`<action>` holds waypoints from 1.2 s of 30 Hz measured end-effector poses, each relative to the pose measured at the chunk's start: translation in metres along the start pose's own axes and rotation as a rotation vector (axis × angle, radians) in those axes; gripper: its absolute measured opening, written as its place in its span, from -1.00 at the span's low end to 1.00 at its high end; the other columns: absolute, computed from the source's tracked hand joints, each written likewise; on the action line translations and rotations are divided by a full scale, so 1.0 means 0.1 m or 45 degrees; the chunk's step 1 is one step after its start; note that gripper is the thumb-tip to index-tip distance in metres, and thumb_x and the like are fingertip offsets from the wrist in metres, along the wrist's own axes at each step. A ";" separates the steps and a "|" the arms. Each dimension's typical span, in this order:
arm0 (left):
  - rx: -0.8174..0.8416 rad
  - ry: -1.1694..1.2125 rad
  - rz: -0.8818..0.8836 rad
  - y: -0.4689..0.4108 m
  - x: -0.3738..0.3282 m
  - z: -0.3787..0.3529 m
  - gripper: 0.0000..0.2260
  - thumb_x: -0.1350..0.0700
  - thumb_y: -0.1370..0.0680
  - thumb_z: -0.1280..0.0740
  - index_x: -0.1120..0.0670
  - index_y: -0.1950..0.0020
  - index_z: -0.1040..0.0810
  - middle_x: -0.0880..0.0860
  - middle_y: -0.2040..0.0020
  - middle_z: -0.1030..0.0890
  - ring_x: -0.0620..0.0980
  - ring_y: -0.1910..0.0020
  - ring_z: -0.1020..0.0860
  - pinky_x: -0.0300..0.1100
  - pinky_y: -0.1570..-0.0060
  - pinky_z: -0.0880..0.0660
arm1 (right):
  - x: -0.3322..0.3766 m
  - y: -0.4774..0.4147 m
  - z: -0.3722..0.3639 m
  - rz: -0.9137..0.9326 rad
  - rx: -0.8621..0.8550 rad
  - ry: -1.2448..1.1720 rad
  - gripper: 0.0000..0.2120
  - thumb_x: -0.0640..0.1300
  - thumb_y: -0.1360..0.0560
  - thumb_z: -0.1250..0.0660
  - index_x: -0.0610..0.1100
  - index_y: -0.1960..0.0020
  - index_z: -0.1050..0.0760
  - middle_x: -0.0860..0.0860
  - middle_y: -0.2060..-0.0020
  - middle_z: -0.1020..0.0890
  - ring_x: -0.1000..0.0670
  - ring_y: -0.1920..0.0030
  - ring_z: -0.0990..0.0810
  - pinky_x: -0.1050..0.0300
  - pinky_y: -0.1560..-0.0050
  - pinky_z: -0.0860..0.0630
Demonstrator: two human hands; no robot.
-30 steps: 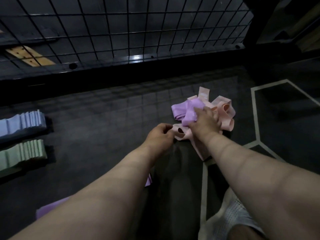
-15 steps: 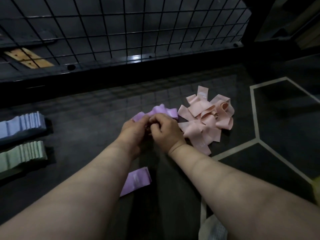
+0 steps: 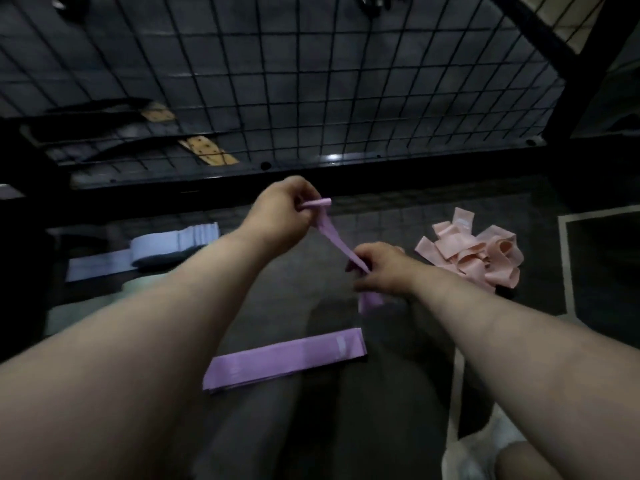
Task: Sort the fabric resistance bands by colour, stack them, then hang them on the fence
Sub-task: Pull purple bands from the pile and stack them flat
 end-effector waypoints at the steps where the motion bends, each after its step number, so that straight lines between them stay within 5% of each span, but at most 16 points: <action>1: -0.044 -0.007 -0.005 0.06 -0.03 0.20 -0.91 0.23 -0.51 -0.37 0.05 0.04 -0.59 -0.04 0.25 -0.60 -0.04 0.26 -0.59 -0.25 0.22 -0.53 | 0.10 0.09 0.02 -0.002 0.005 0.044 -0.71 -0.03 -0.33 -0.54 0.06 -0.02 -0.57 0.12 0.08 -0.66 0.00 -0.04 -0.61 0.05 -0.26 -0.44; 5: -0.172 -0.159 0.008 0.26 -0.13 0.84 -0.96 0.14 -0.52 -0.34 0.08 0.05 -0.57 0.05 0.19 -0.62 0.10 0.15 -0.62 -0.11 0.13 -0.57 | 0.45 0.38 0.14 0.022 -0.018 -0.226 -0.65 -0.01 -0.27 -0.61 -0.07 0.04 -0.58 0.03 0.15 -0.68 -0.02 0.08 -0.65 0.06 -0.06 -0.59; 8: -0.272 -0.250 0.004 0.48 -0.28 1.29 -0.95 0.15 -0.53 -0.34 0.11 0.06 -0.57 0.08 0.13 -0.62 0.06 0.12 -0.58 -0.21 0.15 -0.45 | 0.80 0.58 0.29 0.115 -0.002 -0.310 -0.52 0.10 -0.18 -0.66 -0.16 0.14 -0.53 -0.03 0.30 -0.56 0.07 0.26 -0.51 0.12 0.21 -0.46; 12: -0.347 -0.153 0.061 0.85 -0.51 1.85 -0.90 0.18 -0.55 -0.35 0.19 0.00 -0.60 0.18 0.09 -0.67 0.15 0.08 -0.66 0.00 0.04 -0.62 | 1.29 0.91 0.49 0.198 -0.058 -0.347 -0.47 0.17 -0.07 -0.65 -0.12 0.24 -0.46 0.00 0.38 -0.48 0.06 0.34 -0.42 0.15 0.28 -0.36; 14: -0.342 -0.063 0.066 0.99 -0.68 2.07 -0.95 0.22 -0.57 -0.33 0.16 0.02 -0.58 0.24 0.08 -0.66 0.18 0.13 -0.67 0.02 0.11 -0.65 | 1.46 1.04 0.62 0.241 -0.064 -0.381 -0.45 0.21 -0.04 -0.62 -0.12 0.24 -0.46 -0.03 0.40 -0.55 0.03 0.35 -0.52 0.12 0.25 -0.41; 17: -0.334 -0.049 0.070 1.24 -0.95 2.43 -0.92 0.26 -0.58 -0.31 0.13 0.09 -0.56 0.20 0.18 -0.63 -0.02 0.39 -0.61 -0.19 0.38 -0.60 | 1.69 1.28 0.86 0.281 -0.058 -0.389 -0.39 0.31 -0.02 -0.63 -0.09 0.21 -0.51 -0.01 0.38 -0.61 0.01 0.32 -0.57 0.10 0.21 -0.46; 22: -0.417 0.035 0.053 1.67 -1.33 2.85 -0.98 0.21 -0.54 -0.41 0.11 0.07 -0.60 0.13 0.23 -0.63 -0.01 0.41 -0.57 -0.22 0.45 -0.54 | 2.03 1.85 1.29 0.281 -0.056 -0.367 -0.61 -0.01 -0.24 -0.63 -0.18 0.08 -0.57 0.05 0.38 -0.59 0.11 0.36 -0.53 0.24 0.33 -0.45; 25: -0.460 0.200 0.043 1.90 -1.48 2.94 -0.92 0.27 -0.55 -0.37 0.11 0.11 -0.57 0.14 0.24 -0.62 -0.06 0.47 -0.59 -0.24 0.51 -0.50 | 2.14 2.21 1.52 0.303 -0.081 -0.382 -0.58 -0.08 -0.26 -0.60 -0.22 -0.02 -0.58 -0.10 0.16 -0.71 0.05 0.17 -0.64 0.16 0.09 -0.56; 31: -0.549 0.546 0.110 2.25 -1.48 2.81 -0.66 0.33 -0.53 -0.36 0.09 -0.24 -0.39 0.20 0.09 -0.57 -0.01 0.44 -0.60 -0.18 0.48 -0.53 | 2.12 2.75 1.79 0.220 -0.289 -0.541 -0.74 -0.22 -0.37 -0.56 -0.16 -0.02 -0.59 -0.11 0.13 -0.70 0.02 0.24 -0.63 0.18 0.27 -0.55; 36: -0.656 0.738 0.153 2.35 -1.35 2.65 -0.79 0.38 -0.55 -0.24 0.07 -0.03 -0.47 0.16 0.16 -0.55 0.16 0.30 -0.61 0.02 0.15 -0.62 | 2.06 2.88 1.66 0.127 -0.386 -0.941 -0.76 -0.34 -0.46 -0.44 -0.13 -0.07 -0.55 -0.02 0.14 -0.63 0.04 0.24 -0.60 0.20 0.31 -0.57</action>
Point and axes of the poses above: each hand's wrist, its own y-axis away from the middle knuckle, its own z-axis out of the back of the hand, x = y × z, the point moved 2 cm from there along -y, towards the middle knuckle
